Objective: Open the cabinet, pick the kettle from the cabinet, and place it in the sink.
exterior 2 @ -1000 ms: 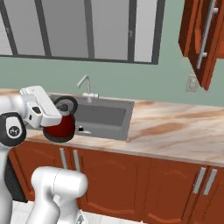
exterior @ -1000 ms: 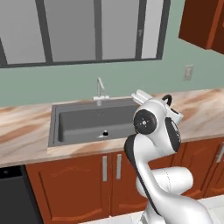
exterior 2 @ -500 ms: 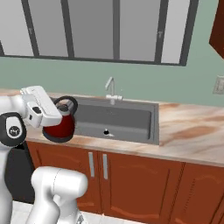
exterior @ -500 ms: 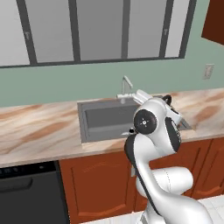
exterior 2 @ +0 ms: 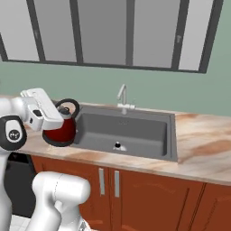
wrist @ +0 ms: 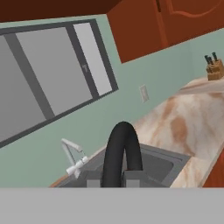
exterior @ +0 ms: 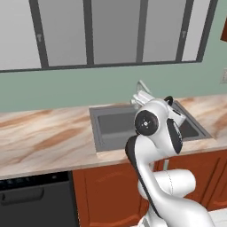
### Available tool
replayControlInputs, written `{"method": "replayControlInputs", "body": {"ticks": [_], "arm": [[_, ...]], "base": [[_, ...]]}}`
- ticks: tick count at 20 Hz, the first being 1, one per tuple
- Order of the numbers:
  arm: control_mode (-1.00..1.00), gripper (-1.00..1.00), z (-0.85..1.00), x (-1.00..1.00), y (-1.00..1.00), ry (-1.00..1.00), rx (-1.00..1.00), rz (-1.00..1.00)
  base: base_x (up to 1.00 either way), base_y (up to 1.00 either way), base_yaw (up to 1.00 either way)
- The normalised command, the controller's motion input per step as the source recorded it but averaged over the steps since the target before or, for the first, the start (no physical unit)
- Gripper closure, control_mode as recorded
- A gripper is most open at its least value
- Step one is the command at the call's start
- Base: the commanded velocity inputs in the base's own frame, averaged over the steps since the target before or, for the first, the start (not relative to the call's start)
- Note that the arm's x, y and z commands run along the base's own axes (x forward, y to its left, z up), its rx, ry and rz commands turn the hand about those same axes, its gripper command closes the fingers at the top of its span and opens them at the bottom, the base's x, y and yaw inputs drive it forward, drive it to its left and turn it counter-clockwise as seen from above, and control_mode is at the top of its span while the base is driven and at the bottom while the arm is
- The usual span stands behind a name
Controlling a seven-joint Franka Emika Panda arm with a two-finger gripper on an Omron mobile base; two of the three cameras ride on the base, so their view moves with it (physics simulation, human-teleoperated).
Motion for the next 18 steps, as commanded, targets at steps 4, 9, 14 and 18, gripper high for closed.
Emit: {"method": "replayControlInputs", "body": {"ticks": [4, 9, 14, 18], "arm": [[1.0, 1.0, 0.0, 0.0, 0.0, 0.0, 0.0, 0.0], [1.0, 1.0, 0.0, 0.0, 0.0, 0.0, 0.0, 0.0], [1.0, 1.0, 0.0, 0.0, 0.0, 0.0, 0.0, 0.0], [1.0, 1.0, 0.0, 0.0, 0.0, 0.0, 0.0, 0.0]], "base": [[0.39, 0.23, 0.09], [0.1, 0.49, 0.02], [0.28, 0.48, 0.0], [0.46, 0.27, 0.0]]}}
